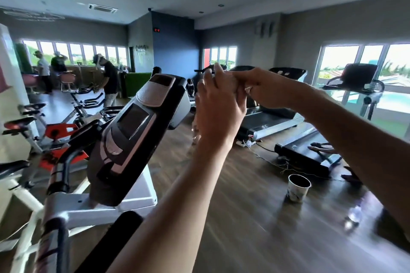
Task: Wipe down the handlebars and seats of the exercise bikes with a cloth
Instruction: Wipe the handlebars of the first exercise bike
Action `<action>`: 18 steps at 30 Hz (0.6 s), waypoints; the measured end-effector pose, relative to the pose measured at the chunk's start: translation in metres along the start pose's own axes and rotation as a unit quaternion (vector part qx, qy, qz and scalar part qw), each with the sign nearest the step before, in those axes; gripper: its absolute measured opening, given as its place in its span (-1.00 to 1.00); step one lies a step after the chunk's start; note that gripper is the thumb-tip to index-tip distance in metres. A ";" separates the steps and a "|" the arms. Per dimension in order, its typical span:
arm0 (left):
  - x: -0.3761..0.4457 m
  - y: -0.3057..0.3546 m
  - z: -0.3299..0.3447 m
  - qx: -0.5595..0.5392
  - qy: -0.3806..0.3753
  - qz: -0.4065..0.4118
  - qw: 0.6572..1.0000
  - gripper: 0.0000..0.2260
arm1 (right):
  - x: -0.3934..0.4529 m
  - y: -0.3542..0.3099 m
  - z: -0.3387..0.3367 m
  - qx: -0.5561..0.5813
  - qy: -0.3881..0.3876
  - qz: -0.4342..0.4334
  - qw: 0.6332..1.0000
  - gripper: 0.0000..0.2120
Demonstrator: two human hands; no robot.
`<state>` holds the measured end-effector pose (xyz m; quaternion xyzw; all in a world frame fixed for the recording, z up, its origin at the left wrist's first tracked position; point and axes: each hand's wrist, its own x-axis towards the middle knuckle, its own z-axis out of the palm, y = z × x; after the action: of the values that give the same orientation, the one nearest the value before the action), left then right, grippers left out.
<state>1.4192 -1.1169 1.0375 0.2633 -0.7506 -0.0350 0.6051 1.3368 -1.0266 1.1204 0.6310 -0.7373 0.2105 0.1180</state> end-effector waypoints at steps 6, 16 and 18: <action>-0.058 -0.011 -0.019 0.042 -0.026 -0.027 0.998 -0.42 | 0.000 0.006 0.006 0.056 -0.007 0.005 0.998 -0.26; -0.030 -0.010 -0.022 -0.052 -0.029 -0.050 0.997 -0.56 | -0.004 -0.009 -0.002 0.039 0.003 0.029 0.999 -0.34; -0.053 -0.017 -0.028 -0.019 -0.051 -0.047 0.997 -0.59 | 0.000 -0.002 0.001 0.032 -0.009 0.036 0.999 -0.26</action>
<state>1.4580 -1.1009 0.9910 0.2845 -0.7664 -0.0915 0.5686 1.3392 -1.0273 1.1195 0.6094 -0.7535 0.2322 0.0834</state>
